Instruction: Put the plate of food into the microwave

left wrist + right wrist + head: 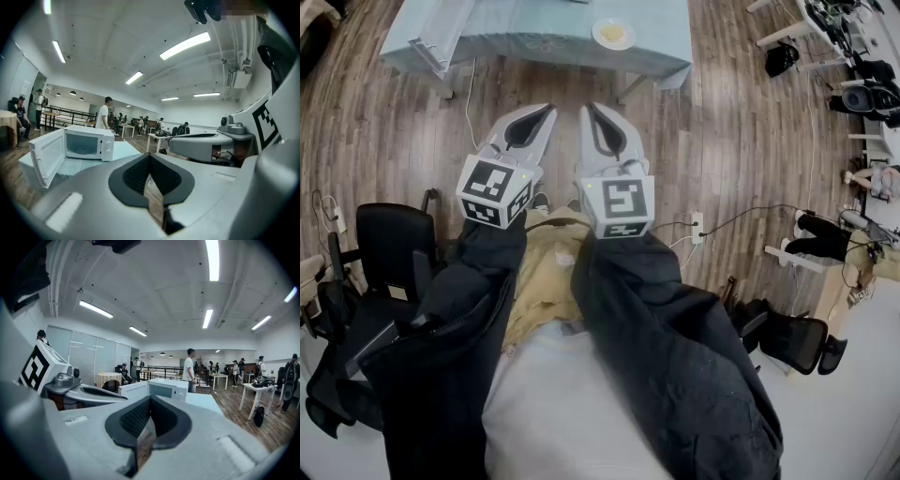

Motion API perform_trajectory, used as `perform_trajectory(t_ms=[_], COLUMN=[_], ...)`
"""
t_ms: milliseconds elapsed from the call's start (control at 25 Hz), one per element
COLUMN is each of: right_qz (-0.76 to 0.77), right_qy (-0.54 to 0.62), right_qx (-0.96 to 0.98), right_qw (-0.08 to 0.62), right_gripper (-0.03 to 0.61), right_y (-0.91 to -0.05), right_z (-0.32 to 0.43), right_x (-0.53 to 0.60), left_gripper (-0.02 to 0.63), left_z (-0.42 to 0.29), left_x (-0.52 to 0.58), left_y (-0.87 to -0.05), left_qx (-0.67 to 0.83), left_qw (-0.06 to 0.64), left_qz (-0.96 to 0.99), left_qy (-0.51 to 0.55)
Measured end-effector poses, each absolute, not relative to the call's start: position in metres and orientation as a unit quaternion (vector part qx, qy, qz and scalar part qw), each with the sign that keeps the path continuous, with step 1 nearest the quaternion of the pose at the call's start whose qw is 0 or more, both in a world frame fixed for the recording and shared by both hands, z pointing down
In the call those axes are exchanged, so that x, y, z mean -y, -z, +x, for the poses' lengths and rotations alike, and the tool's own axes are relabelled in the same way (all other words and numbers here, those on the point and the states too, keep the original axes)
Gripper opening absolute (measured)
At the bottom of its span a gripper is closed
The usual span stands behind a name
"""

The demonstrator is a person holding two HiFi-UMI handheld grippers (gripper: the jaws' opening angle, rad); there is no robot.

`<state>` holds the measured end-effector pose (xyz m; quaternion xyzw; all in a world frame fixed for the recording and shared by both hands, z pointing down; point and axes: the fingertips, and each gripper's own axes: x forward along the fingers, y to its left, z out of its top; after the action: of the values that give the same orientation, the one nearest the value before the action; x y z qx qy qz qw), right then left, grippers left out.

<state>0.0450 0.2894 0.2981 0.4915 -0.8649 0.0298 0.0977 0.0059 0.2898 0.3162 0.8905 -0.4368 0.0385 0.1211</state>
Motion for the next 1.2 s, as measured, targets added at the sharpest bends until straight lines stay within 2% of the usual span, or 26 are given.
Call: perform_trajectory(t_ms=[680, 1000, 1200], right_qz=[0.513, 0.475, 0.458], right_qy=[-0.067, -0.064, -0.071], right_qx=[0.850, 0.867, 0.878], right_qw=[0.097, 0.137, 0.119], right_gripper=[-0.008, -0.005, -0.005], right_y=[-0.317, -0.339, -0.341], right_z=[0.031, 0.007, 0.019], right_x=[-0.292, -0.294, -0.279], left_gripper=[-0.002, -0.002, -0.002], left_z=[-0.017, -0.025, -0.012], left_x=[-0.290, -0.270, -0.252], left_y=[-0.334, -0.351, -0.351], left_qx=[0.424, 0.424, 0.425], left_qw=[0.151, 0.168, 0.160], left_qz=[0.892, 0.889, 0.890], left_qy=[-0.039, -0.045, -0.048])
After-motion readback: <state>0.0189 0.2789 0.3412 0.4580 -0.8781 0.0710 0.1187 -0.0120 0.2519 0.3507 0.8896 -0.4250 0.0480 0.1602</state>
